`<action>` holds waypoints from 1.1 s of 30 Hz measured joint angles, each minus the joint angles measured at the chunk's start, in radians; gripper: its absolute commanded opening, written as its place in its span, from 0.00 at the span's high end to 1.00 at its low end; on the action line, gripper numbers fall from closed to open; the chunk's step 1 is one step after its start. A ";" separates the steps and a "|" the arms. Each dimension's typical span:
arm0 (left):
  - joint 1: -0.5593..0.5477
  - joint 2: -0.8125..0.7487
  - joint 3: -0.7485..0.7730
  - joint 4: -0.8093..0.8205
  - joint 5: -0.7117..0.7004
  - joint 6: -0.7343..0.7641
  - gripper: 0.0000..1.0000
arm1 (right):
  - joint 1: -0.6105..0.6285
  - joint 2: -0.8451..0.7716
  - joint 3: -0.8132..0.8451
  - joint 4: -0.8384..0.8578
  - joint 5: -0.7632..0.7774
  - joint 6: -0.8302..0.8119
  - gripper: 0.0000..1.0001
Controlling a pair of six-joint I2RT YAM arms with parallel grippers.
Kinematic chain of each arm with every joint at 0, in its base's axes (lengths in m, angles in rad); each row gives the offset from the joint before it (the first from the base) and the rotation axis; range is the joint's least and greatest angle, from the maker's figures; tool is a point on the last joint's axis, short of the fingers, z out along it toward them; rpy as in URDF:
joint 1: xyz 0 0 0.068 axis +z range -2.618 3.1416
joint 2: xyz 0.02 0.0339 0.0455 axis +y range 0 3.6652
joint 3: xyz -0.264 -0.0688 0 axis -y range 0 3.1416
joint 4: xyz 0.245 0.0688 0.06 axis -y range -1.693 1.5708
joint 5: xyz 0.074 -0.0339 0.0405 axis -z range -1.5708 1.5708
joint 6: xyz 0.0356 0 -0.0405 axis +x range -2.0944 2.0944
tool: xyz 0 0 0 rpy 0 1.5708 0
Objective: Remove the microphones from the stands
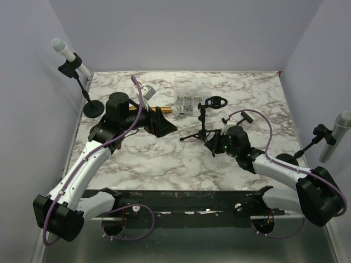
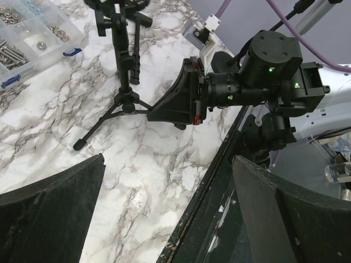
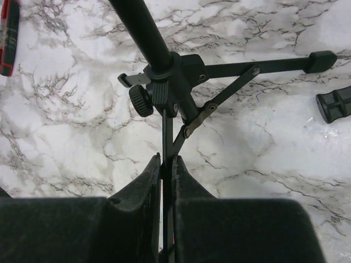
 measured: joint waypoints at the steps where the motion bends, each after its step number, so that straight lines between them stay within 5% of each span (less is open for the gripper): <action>1: 0.000 0.000 0.000 0.000 0.000 0.000 0.02 | 0.000 0.008 -0.001 0.000 0.000 0.009 0.99; 9: 0.000 0.000 0.000 0.000 0.000 0.000 0.02 | 0.005 0.068 -0.008 0.000 -0.024 0.093 0.96; 16: 0.000 0.000 0.000 0.000 0.000 0.000 0.02 | 0.005 0.076 -0.031 -0.021 -0.031 0.142 0.56; 21: 0.000 0.000 0.000 0.000 0.000 0.000 0.02 | 0.005 0.069 -0.035 -0.077 -0.008 0.155 0.40; 33: 0.000 0.000 0.000 0.000 0.000 0.001 0.02 | 0.005 -0.108 0.018 -0.186 0.062 0.111 0.30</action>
